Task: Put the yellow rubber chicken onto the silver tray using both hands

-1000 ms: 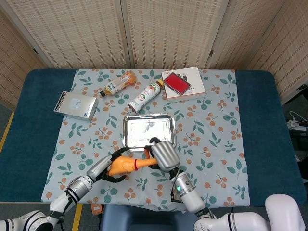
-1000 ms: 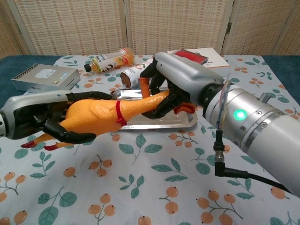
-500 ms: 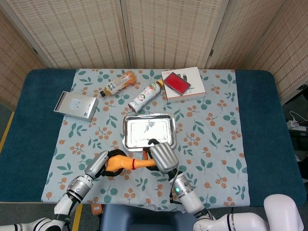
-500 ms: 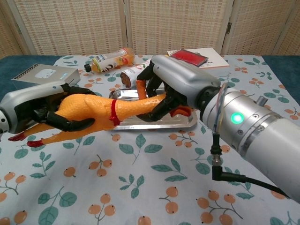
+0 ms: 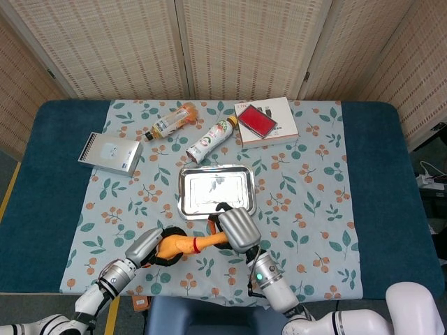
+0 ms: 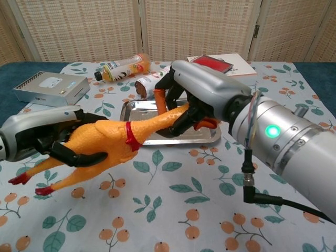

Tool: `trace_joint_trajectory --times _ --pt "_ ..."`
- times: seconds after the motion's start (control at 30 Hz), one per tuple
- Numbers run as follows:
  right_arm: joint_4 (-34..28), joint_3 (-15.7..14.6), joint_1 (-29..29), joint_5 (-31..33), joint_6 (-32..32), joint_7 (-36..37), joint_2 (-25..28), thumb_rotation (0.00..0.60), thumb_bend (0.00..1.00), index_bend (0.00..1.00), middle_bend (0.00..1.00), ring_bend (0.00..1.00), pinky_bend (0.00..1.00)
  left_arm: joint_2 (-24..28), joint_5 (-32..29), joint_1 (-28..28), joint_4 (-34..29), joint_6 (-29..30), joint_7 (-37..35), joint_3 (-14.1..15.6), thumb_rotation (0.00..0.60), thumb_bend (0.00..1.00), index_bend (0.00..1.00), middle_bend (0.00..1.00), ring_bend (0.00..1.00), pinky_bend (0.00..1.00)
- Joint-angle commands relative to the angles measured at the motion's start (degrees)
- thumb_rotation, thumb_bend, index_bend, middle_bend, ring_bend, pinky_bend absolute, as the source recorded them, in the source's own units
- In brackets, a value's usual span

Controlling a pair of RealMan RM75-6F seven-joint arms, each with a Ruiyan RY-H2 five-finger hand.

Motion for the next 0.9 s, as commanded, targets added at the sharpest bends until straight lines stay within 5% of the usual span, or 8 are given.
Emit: trace_joint_trajectory --times 0.03,0.43,0.9 --pt "0.2 0.1 -0.2 0.3 -0.1 0.5 0.5 0.6 0.24 0.93 0.78 0.88 1.0 1.6 5.4 -0.8 1.2 0.6 -3.9 1.1 0.6 0.33 0.0 0.0 0.0 0.0" --pt "1.5 0.2 -0.8 0.3 -0.8 3.7 2.7 0.6 0.24 0.93 0.79 0.88 1.0 4.5 10.2 -1.1 0.8 3.4 -12.8 0.9 0.6 0.29 0.0 0.0 0.0 0.0" --pt "7.4 3.4 -1.4 1.1 -1.4 11.6 4.8 0.6 0.24 0.93 0.79 0.88 1.0 9.1 5.7 0.4 9.4 9.8 -9.2 -3.3 0.6 0.29 0.0 0.0 0.0 0.0"
